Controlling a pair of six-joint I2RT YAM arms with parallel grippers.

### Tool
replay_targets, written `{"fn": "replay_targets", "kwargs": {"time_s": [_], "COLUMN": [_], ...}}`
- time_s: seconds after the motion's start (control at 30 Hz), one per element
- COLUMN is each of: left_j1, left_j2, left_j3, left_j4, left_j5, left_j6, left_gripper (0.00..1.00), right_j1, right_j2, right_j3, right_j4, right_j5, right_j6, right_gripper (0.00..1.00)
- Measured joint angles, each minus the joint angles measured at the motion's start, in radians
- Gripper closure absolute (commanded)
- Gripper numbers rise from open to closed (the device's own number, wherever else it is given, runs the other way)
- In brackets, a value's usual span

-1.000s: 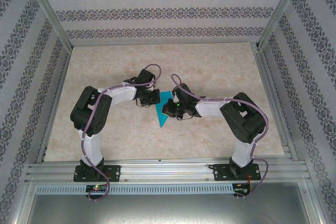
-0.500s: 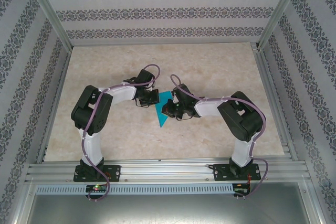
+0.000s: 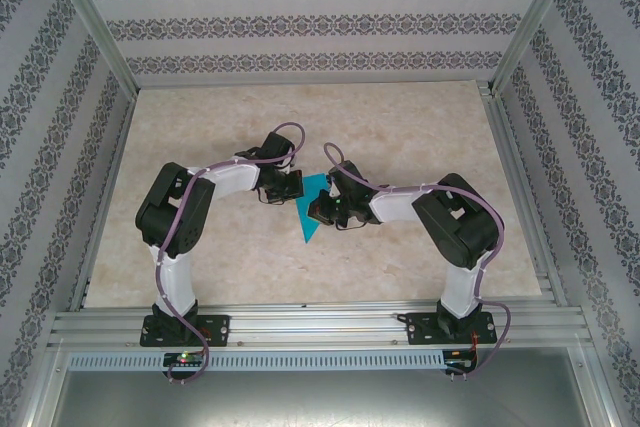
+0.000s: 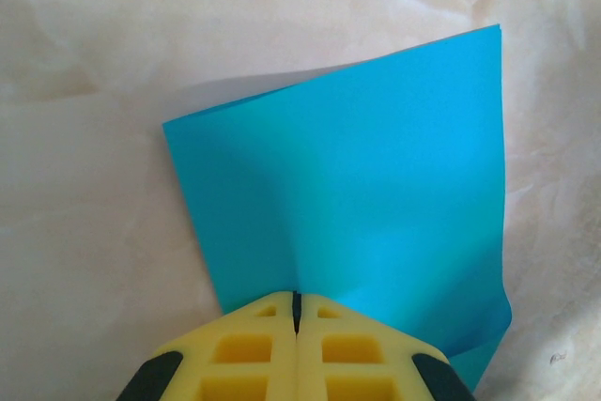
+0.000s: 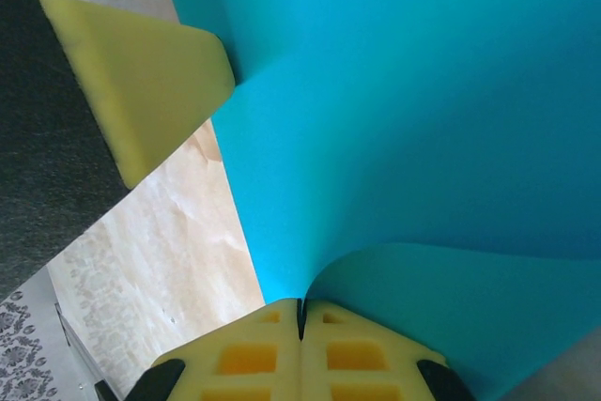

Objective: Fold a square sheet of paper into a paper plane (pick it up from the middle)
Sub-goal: Third fold the triangle at the center of the table.

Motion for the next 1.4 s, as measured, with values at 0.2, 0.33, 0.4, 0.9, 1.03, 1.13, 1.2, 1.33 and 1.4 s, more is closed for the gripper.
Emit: {"fn": "replay_targets", "kwargs": {"time_s": [0.2, 0.33, 0.4, 0.9, 1.03, 1.13, 1.2, 1.33, 1.4], "left_j1": [0.0, 0.0, 0.001, 0.006, 0.006, 0.006, 0.006, 0.006, 0.006], "left_j2": [0.001, 0.001, 0.002, 0.004, 0.004, 0.004, 0.004, 0.004, 0.004], "left_j3": [0.0, 0.0, 0.0, 0.0, 0.0, 0.0, 0.0, 0.0, 0.0], "left_j4": [0.001, 0.001, 0.001, 0.002, 0.002, 0.002, 0.002, 0.002, 0.002], "left_j5": [0.002, 0.004, 0.006, 0.02, 0.02, 0.02, 0.021, 0.021, 0.021], "left_j6": [0.0, 0.0, 0.0, 0.0, 0.0, 0.0, 0.0, 0.0, 0.0], "left_gripper": [1.0, 1.0, 1.0, 1.0, 1.0, 1.0, 1.0, 1.0, 1.0], "right_j1": [0.0, 0.0, 0.0, 0.0, 0.0, 0.0, 0.0, -0.001, -0.002], "right_j2": [0.006, 0.006, 0.006, 0.006, 0.009, 0.017, 0.02, 0.021, 0.021], "right_j3": [0.0, 0.0, 0.0, 0.0, 0.0, 0.0, 0.0, 0.0, 0.0], "right_j4": [0.004, 0.011, 0.016, 0.034, 0.039, 0.04, 0.04, 0.041, 0.041], "right_j5": [-0.003, -0.008, -0.011, -0.019, -0.019, -0.019, -0.019, -0.019, -0.022], "right_j6": [0.0, 0.0, 0.0, -0.019, -0.019, -0.019, -0.019, -0.019, -0.019], "right_gripper": [1.0, 1.0, 1.0, 1.0, 1.0, 1.0, 1.0, 1.0, 1.0]}}
